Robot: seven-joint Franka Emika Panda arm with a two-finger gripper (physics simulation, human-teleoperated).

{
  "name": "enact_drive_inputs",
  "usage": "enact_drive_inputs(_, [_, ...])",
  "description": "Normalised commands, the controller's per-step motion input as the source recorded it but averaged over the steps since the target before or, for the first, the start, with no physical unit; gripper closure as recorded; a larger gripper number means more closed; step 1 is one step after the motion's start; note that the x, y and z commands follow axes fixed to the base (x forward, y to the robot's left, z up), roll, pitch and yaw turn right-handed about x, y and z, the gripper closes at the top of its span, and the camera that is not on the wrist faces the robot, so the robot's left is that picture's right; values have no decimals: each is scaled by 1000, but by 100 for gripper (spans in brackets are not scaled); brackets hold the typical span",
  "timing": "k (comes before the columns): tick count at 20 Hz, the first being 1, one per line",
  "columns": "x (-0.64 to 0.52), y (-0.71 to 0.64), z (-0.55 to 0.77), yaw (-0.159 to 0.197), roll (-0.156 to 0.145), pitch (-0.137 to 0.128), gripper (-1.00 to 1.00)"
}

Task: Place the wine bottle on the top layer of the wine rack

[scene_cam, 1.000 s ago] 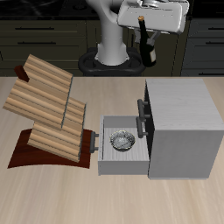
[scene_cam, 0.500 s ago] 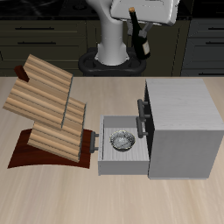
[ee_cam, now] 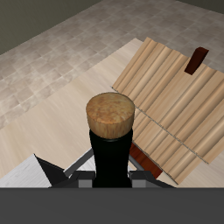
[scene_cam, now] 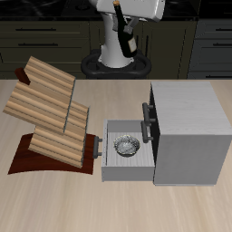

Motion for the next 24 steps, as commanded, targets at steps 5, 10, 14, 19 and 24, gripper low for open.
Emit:
enact_drive_inputs(5, [19, -399, 128, -49, -62, -14, 100])
enact_drive_inputs(10, [54, -434, 16, -74, -84, -3, 100])
enact_drive_inputs(14, [83, -349, -87, -95, -86, 2, 100])
enact_drive_inputs(19, [48, -502, -168, -159, -114, 8, 100])
enact_drive_inputs(24, [-33, -418, -179, -158, -99, 7, 100])
